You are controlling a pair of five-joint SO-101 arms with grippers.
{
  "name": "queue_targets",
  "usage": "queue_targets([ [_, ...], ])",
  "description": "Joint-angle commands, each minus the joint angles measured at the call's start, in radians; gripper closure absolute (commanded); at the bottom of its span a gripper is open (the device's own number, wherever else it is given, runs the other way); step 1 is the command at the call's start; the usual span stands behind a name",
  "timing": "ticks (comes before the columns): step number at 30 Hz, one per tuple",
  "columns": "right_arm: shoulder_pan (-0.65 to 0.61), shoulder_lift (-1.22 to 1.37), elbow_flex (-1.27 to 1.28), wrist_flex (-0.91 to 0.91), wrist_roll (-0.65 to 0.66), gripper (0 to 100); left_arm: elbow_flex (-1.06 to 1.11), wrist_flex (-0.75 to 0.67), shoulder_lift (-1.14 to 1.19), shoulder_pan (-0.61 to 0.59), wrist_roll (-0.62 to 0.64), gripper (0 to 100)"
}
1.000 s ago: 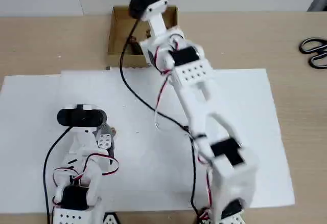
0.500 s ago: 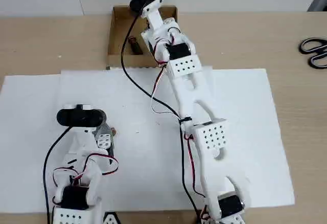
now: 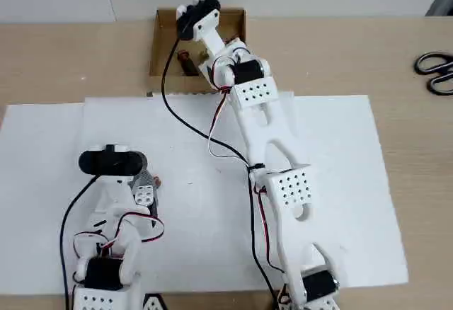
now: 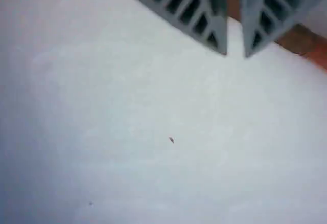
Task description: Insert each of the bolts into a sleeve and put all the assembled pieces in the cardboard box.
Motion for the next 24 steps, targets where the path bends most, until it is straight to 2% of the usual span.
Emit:
queue_targets([
  [1,-0.007,-0.031,-0.104,0.044,0.011,80.5,-0.004,-0.021,-0.008,-0.003,0.000,99],
  [5,-0.013,-0.031,-0.226,0.166,0.011,83.8,-0.004,-0.021,-0.008,-0.003,0.000,99],
  [10,-0.038,-0.031,-0.448,0.435,0.009,89.0,-0.004,-0.021,-0.008,-0.003,0.000,99],
  [14,-0.039,-0.097,-0.442,0.568,0.008,94.0,-0.004,-0.021,-0.008,-0.003,0.000,99],
  [19,-0.039,-0.180,-0.439,0.656,0.006,99.5,-0.004,-0.021,-0.008,-0.003,0.002,99],
  [24,-0.041,-0.278,-0.433,0.694,-0.034,99.5,-0.004,-0.021,-0.008,-0.003,0.002,99],
])
